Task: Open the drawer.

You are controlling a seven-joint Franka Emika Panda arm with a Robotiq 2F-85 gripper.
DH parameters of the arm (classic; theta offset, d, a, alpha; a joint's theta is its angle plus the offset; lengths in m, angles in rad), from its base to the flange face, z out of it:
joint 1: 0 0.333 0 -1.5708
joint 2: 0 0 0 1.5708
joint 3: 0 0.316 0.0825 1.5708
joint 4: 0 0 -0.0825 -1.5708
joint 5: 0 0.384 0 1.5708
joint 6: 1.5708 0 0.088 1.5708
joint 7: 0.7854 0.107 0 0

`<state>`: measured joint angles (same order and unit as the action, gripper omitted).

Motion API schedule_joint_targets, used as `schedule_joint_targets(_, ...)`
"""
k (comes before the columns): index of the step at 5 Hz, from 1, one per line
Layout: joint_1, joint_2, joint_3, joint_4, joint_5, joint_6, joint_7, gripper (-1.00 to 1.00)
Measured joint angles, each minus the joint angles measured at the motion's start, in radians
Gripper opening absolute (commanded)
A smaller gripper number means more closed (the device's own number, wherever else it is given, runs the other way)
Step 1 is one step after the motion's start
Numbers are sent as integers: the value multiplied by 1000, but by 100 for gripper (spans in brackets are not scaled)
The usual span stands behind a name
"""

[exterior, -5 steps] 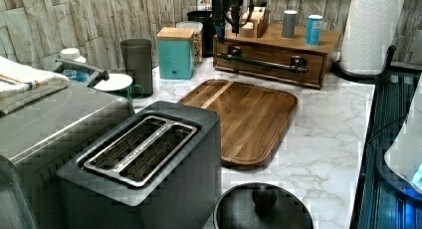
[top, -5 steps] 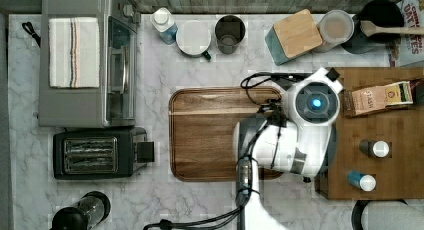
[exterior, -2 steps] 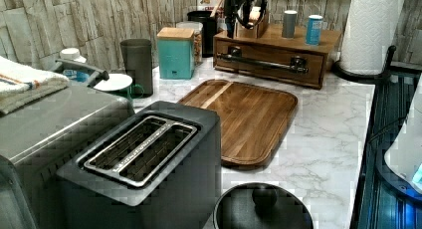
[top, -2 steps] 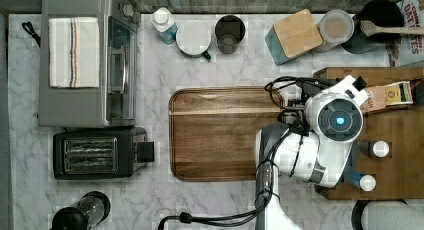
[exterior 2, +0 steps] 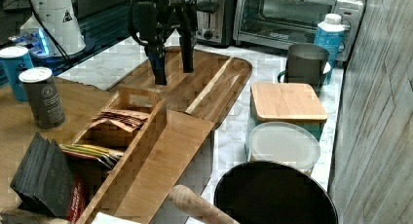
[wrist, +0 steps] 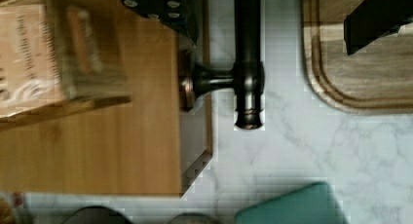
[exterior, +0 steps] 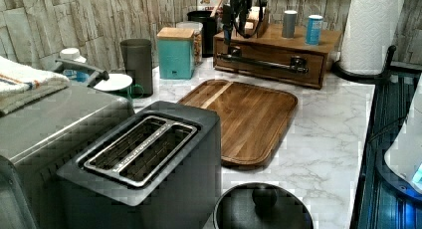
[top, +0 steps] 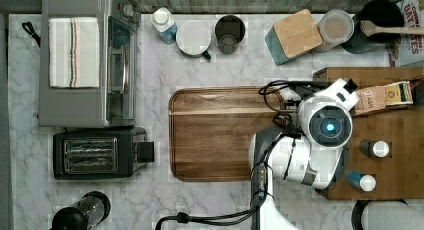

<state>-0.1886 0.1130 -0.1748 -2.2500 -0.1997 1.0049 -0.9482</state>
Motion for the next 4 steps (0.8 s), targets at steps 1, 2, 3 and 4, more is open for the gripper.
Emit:
schedule_joint_targets(1,5,0,0,-53,-8,23,0,100)
schedule_joint_targets(2,12,3,-15,-109,-71,99,29,100)
schedule_joint_targets(3,8,4,-18,-160,-117,172,40,100)
schedule_joint_targets(4,4,15,-18,-188,-120,251,41,100)
